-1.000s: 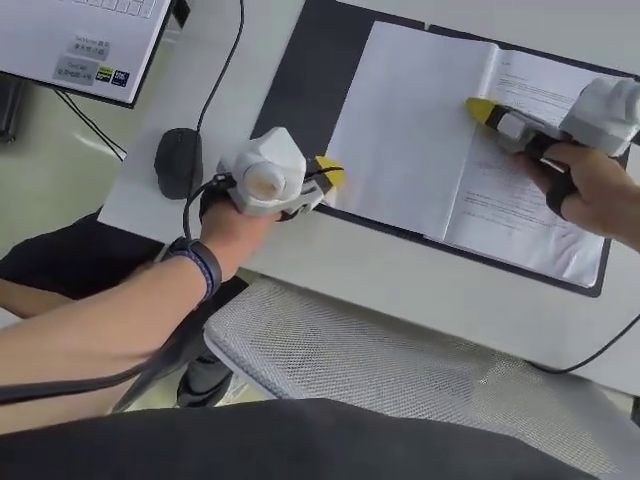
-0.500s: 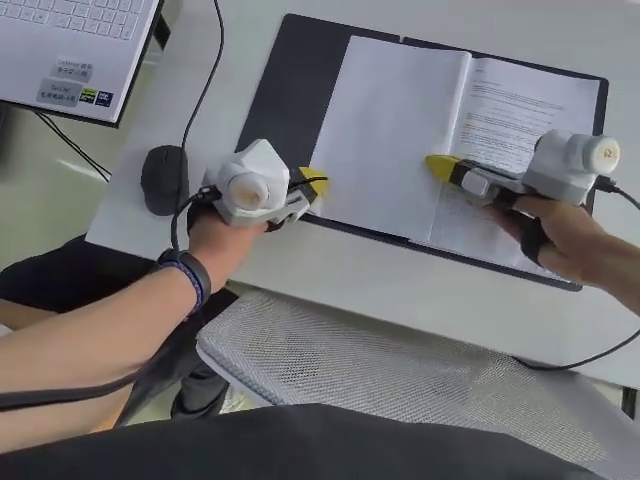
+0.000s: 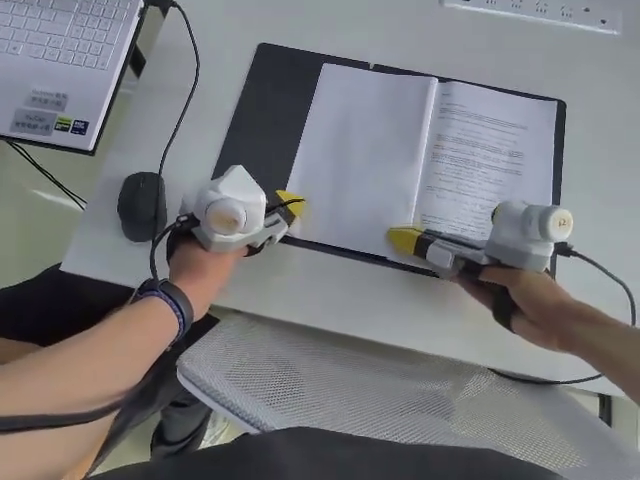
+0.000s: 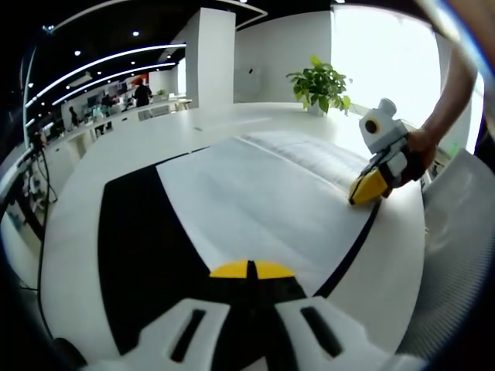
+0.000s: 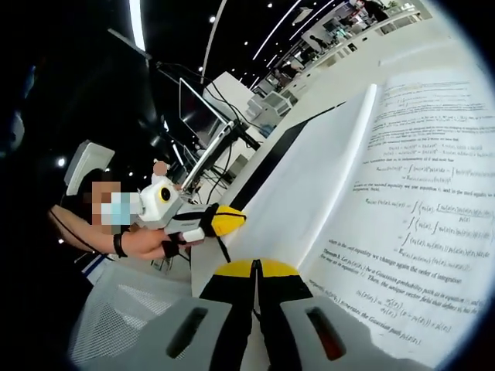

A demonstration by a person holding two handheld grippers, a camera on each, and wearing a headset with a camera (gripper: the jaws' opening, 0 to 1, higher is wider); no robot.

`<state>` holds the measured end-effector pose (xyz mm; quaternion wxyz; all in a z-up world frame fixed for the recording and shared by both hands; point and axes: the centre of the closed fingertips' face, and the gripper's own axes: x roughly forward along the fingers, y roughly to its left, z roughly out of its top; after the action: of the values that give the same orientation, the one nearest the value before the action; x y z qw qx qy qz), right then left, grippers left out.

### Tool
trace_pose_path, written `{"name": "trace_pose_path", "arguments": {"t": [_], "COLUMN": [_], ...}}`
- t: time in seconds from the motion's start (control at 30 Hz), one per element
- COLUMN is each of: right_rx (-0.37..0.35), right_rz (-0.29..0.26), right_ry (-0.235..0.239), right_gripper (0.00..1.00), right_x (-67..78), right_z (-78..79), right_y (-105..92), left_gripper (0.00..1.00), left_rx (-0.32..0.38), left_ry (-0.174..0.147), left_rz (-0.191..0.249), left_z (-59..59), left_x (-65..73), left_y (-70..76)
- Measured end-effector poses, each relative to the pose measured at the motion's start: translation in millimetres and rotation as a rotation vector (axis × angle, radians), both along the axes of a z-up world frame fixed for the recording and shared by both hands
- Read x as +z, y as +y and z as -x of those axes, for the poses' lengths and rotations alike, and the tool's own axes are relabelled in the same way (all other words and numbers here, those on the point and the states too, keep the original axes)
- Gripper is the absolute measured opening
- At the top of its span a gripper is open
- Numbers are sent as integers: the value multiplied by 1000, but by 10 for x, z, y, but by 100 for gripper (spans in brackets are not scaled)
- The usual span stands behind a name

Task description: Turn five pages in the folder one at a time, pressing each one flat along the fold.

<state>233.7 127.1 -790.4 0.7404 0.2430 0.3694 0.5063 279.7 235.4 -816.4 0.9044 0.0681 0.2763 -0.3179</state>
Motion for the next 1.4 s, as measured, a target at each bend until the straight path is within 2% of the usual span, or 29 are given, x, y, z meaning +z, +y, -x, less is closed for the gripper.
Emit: {"name": "trace_pose_path", "arguments": {"t": [0.2,0.33,0.47,0.6,0.67,0.8,0.83,0.9,1.0,1.1,1.13,1.23,1.3,1.4], "right_rx": [-1,-16,-112,-212,-265,-387,-424,-459,-500,-525,-542,-540,-538,-538], "right_rz": [22,14,5,51,71,82,87,101,132,151,173,201,245,276], "right_ry": [38,27,-13,-88,-121,-164,-168,-186,-200,-212,-223,-238,-257,-266], "right_gripper": [0,0,0,0,0,0,0,0,3,6,7,11,15,22], "right_x": [5,149,327,515,577,711,733,764,772,784,784,796,789,790], "right_z": [110,205,158,108,63,8,2,21,50,60,54,74,83,93], "right_y": [-55,-187,-427,-791,-953,-1298,-1405,-1542,-1706,-1801,-1849,-1902,-1978,-2057], "left_gripper": [0,0,0,0,0,0,0,0,0,4,6,11,15,24], "left_rx": [9,40,75,85,84,97,91,79,35,18,16,1,-9,-12], "left_ry": [3,8,23,50,50,8,-7,-22,-45,-58,-65,-71,-68,-62], "left_rz": [9,39,67,78,75,105,125,136,120,132,127,127,120,123], "left_z": [-2,-4,-14,13,25,20,28,43,81,116,126,173,208,254], "left_x": [4,6,3,50,94,316,427,546,692,834,868,974,1024,1093], "left_y": [1,-2,11,-4,-12,-36,-64,-97,-153,-173,-173,-169,-167,-151]}}
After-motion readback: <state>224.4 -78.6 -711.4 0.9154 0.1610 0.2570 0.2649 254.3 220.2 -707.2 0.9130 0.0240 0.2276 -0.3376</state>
